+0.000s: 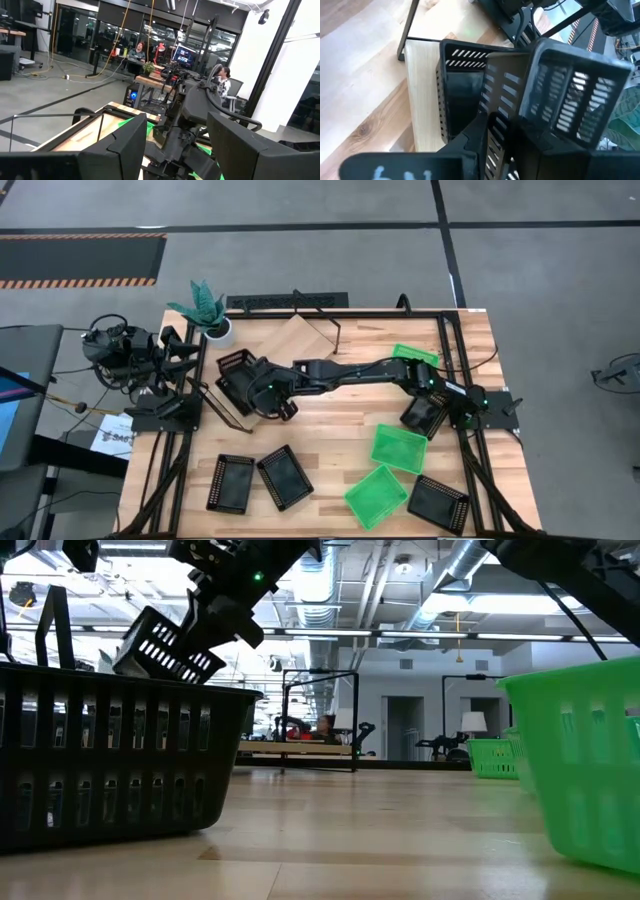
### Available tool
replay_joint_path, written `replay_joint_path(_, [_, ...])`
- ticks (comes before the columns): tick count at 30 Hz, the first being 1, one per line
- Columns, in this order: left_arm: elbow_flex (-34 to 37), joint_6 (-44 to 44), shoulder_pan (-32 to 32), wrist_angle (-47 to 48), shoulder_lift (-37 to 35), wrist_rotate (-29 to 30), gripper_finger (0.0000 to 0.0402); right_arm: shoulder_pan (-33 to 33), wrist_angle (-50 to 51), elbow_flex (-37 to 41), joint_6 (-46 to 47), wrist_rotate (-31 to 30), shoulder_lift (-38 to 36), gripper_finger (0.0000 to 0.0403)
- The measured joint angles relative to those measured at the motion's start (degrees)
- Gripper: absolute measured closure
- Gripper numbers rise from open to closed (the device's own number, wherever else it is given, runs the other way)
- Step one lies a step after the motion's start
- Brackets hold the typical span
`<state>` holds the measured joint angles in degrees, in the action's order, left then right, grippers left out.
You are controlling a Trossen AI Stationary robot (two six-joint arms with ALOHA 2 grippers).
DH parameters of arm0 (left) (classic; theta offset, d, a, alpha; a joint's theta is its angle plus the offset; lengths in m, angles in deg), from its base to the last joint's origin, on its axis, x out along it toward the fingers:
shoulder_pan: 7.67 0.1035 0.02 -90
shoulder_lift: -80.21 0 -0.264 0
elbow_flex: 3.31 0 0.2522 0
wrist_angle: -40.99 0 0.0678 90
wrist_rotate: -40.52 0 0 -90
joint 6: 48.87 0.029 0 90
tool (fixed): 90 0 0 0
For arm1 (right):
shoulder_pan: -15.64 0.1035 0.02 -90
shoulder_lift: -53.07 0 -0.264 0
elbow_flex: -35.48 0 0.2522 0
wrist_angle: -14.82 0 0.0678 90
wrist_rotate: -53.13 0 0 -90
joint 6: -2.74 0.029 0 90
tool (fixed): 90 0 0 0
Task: Stack baskets on shelf by color
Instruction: Stack the black bin on the top of the black bin on the shelf
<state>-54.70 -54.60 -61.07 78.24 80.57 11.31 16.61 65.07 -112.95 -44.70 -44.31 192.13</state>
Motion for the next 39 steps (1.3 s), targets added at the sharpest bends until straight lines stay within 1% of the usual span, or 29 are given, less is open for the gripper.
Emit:
replay_joint_path(5, [0.00,0.00,0.00,0.02,0.00,-0.02,0.0203,0.04,0.00,0.00,0.00,0.01,0.00,0.0299])
replay_joint_path(13, [0.00,-0.05,-0.02,0.02,0.00,-0.01,0.0203,0.04,0.02,0.00,-0.14,-0.02,0.00,0.0259])
replay_joint_path(17, [0.00,-0.07,-0.01,0.02,0.00,0.00,0.0203,0.14,0.00,0.00,-0.73,-0.03,0.00,0.0251])
replay_joint_path(23, [0.00,-0.07,-0.02,0.06,0.00,0.00,0.0203,0.50,-0.27,0.00,-0.82,-0.13,0.00,0.0257])
replay_joint_path(26, [0.00,-0.07,-0.01,0.18,0.00,0.00,0.0203,0.59,-2.58,0.00,0.51,-0.73,0.00,0.0262])
replay_joint_path(30, [0.00,-0.07,-0.02,0.20,0.00,0.00,0.0203,0.54,-5.79,-0.04,1.35,-3.04,-0.03,0.0267])
replay_joint_path(34, [0.00,-0.07,-0.01,0.20,0.00,0.00,0.0203,-0.25,-7.13,-0.04,2.18,-3.60,-0.04,0.0272])
replay_joint_path(39, [0.00,-0.07,-0.02,0.21,0.00,-0.02,0.0203,-1.43,-7.00,-0.04,3.98,-8.59,-0.12,0.0281])
